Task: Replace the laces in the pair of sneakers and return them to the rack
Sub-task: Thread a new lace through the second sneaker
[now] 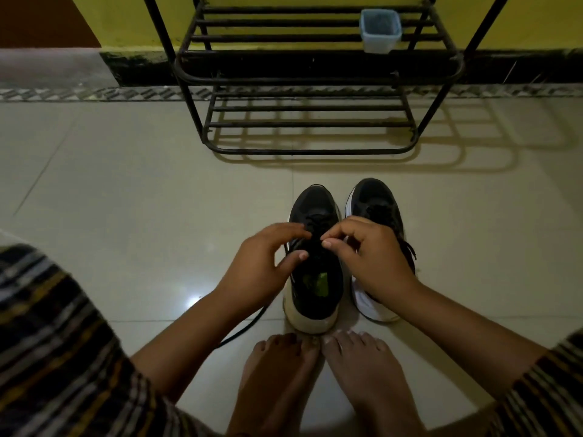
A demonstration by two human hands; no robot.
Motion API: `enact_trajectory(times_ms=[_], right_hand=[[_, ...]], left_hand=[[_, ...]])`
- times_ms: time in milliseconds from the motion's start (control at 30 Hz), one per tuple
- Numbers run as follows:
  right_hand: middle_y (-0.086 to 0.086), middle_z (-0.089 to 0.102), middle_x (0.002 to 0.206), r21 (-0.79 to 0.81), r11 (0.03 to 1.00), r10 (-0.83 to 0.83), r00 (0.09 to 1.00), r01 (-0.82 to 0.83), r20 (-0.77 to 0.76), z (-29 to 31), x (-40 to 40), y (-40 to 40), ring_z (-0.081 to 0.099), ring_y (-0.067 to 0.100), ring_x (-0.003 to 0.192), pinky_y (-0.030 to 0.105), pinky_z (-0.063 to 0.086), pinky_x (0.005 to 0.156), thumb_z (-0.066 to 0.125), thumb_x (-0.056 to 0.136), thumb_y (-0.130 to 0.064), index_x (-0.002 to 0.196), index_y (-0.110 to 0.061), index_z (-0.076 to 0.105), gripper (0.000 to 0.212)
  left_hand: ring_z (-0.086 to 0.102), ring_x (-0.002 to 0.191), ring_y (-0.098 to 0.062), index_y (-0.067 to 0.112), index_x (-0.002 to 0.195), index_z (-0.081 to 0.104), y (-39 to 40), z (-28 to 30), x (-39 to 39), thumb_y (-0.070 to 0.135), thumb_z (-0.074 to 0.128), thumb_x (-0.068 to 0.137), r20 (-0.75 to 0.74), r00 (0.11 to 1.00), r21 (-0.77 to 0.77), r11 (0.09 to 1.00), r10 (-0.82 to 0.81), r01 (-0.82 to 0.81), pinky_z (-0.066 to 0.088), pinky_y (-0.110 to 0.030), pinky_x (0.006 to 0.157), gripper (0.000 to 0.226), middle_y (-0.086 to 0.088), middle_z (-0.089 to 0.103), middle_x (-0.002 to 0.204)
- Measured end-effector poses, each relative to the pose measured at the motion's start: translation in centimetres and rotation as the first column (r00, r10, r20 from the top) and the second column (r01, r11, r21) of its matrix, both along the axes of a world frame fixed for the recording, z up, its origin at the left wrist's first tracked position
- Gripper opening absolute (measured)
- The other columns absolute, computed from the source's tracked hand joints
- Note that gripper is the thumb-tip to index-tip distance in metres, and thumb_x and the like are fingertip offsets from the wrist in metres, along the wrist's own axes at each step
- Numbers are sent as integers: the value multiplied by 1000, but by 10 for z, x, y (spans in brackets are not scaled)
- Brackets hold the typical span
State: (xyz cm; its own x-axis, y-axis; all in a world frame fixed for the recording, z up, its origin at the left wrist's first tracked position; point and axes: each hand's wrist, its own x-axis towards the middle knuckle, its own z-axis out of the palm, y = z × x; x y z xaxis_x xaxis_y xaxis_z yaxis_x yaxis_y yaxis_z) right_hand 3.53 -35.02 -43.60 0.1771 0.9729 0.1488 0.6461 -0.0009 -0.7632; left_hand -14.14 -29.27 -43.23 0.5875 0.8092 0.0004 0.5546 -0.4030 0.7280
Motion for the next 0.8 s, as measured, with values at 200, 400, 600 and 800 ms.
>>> enact_trajectory(times_ms=[200,400,600,800], right_hand=[[-5,62,80,-39,999,30,990,-25,137,-1,5,8,54,5,69,23,47,65,69,82,-26,83,-17,68,9],[3,63,77,-431,902,167,891,35,422,-18,13,19,60,19,73,35,53,66,66,81,-48,81,-13,60,35],[4,47,78,-310,951,134,908,-5,396,-18,0,8,55,26,77,29,35,60,56,89,-23,74,-13,43,22],[6,53,69,-91,990,136,921,-110,364,-15,-9,-8,53,25,59,37,46,50,65,82,-20,71,-8,56,18]], left_hand=[[62,73,4,20,85,73,-9,0,6,11,64,87,194,970,-254,962,149,-97,45,-7,66,12,9,71,78],[67,76,-2,15,89,73,-7,-7,0,9,61,89,250,931,-302,935,268,-188,46,-7,66,13,5,73,76],[60,72,-8,20,90,74,-5,-10,-2,12,65,86,203,941,-306,930,271,-202,44,-7,61,12,8,71,85],[52,57,4,27,83,72,-7,-3,-1,18,69,84,119,964,-177,961,236,-213,40,-7,56,10,11,67,78]])
